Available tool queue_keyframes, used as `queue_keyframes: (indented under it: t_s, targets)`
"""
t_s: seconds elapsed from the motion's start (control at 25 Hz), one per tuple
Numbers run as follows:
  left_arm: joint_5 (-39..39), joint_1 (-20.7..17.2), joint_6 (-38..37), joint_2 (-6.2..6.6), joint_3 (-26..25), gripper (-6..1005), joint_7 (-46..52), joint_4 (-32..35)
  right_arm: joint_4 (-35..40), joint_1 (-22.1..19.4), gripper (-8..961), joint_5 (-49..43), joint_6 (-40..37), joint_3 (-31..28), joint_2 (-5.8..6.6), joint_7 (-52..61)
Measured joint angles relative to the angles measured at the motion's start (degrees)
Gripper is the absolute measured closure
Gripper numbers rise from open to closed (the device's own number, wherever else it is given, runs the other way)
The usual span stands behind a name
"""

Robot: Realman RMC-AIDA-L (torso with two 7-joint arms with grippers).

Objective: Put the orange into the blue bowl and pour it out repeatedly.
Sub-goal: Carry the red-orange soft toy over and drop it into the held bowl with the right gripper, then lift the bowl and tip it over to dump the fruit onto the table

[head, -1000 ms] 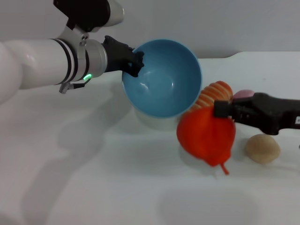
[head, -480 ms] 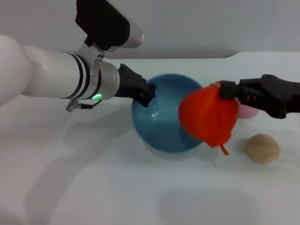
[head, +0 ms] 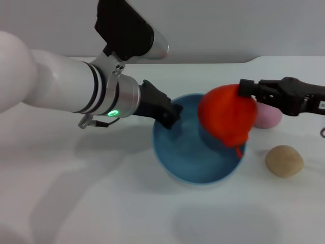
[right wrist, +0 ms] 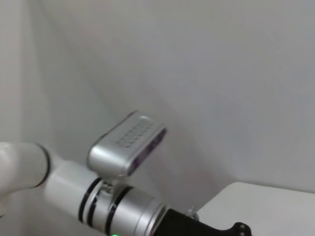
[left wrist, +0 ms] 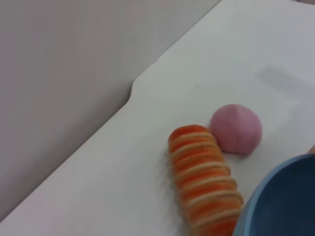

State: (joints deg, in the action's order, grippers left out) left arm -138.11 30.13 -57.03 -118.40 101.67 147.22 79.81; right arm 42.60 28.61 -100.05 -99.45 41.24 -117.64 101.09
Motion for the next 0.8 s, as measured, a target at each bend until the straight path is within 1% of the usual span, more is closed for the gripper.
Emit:
queue_keyframes:
  t_s: [0.16, 0.28, 0.44, 0.52, 0.6, 0.68, 0.72, 0.76, 0.8]
  targets:
    - [1.36, 0.33, 0.75, 0.04, 1.06, 999, -0.13, -0.28, -2.05, 0.90, 907, -0.13, 0.59, 0.30, 0.08, -0.34]
    - [1.46, 0.46, 1.18, 0.04, 1.58, 999, -0.17, -0.47, -2.36, 1.01, 851, -0.15, 0.65, 0.82, 0.06, -0.62]
    - [1.59, 0.30, 2.00, 0.10, 1.97, 999, -0.09, -0.52, -2.38, 0.12, 775, 0.03, 0.65, 0.36, 0.08, -0.73]
    - [1.47, 0.12, 2.74, 0.12, 1.97, 999, -0.33, -0.58, -2.40, -0.83, 738, 0.43, 0.65, -1.89, 0.08, -1.05]
    - [1.15, 0.11, 3.42, 0.21, 1.78, 999, -0.57, -0.61, -2.68, -2.06, 700, 0.51, 0.75, -6.10, 0.07, -2.55]
    - [-0.31, 0.28, 4.44, 0.38, 0.82, 1000, -0.80, -0.29, -3.08, -4.27, 619, 0.52, 1.36, -10.51, 0.07, -4.59]
    - [-0.76, 0.29, 4.78, 0.38, 0.59, 1000, -0.88, -0.04, -3.40, -6.76, 579, 0.51, 2.40, -12.93, 0.11, -6.87]
    - [-1.64, 0.26, 5.55, 0.40, 0.28, 1000, -1.05, 0.41, -3.40, -6.76, 539, 0.51, 2.40, -12.93, 0.11, -6.87]
    - [-3.00, 0.12, 7.19, 0.41, 0.08, 1000, -1.44, 1.08, -3.63, -8.24, 498, 0.51, 3.31, -13.99, 0.15, -8.34]
